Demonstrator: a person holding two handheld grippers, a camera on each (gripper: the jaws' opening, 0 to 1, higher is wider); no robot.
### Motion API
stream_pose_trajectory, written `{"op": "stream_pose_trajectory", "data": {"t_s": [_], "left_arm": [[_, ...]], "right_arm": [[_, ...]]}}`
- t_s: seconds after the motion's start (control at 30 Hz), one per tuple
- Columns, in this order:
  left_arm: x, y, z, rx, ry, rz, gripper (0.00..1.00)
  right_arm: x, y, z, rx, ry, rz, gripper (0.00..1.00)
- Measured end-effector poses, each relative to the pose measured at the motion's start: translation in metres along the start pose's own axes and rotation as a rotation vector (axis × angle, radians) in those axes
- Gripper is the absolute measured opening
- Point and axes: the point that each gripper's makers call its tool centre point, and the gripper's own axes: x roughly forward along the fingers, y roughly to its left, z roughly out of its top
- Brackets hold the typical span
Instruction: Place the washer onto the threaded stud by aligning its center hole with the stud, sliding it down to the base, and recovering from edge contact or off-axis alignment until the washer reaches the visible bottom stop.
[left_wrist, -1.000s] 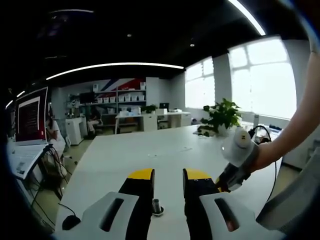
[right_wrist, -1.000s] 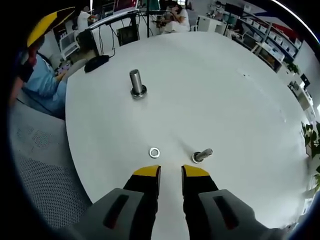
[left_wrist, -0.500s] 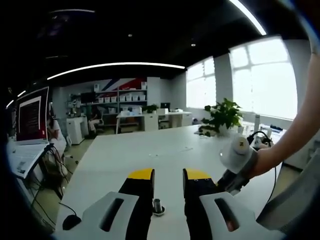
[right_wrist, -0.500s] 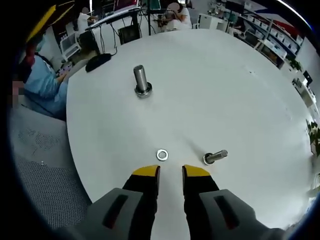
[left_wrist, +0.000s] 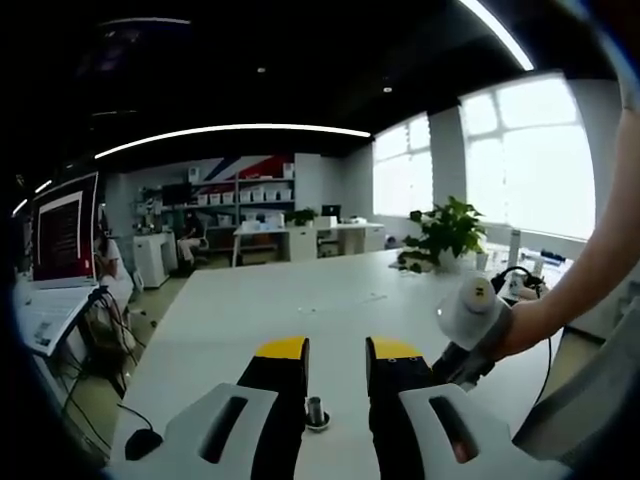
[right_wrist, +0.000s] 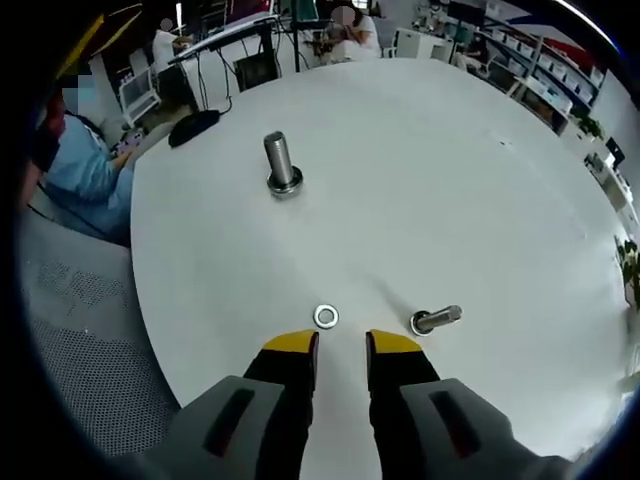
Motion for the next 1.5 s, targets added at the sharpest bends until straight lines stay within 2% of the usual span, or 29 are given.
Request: {"op": "stream_pose_trajectory", "data": {"t_s": [1.0,1.5], "left_arm": [[-0.001,0.004,-0.001,-0.004,0.002,0.012,0.20],[-0.001,0.004,-0.001,-0.010,0.002,0.015,0.20]], "right_arm": [[0.015,0.006,0.006,-0.012,0.009,0.025,0.23],[0.023,0.007,0.002,-0.026,0.028,0.028,0.24]]}}
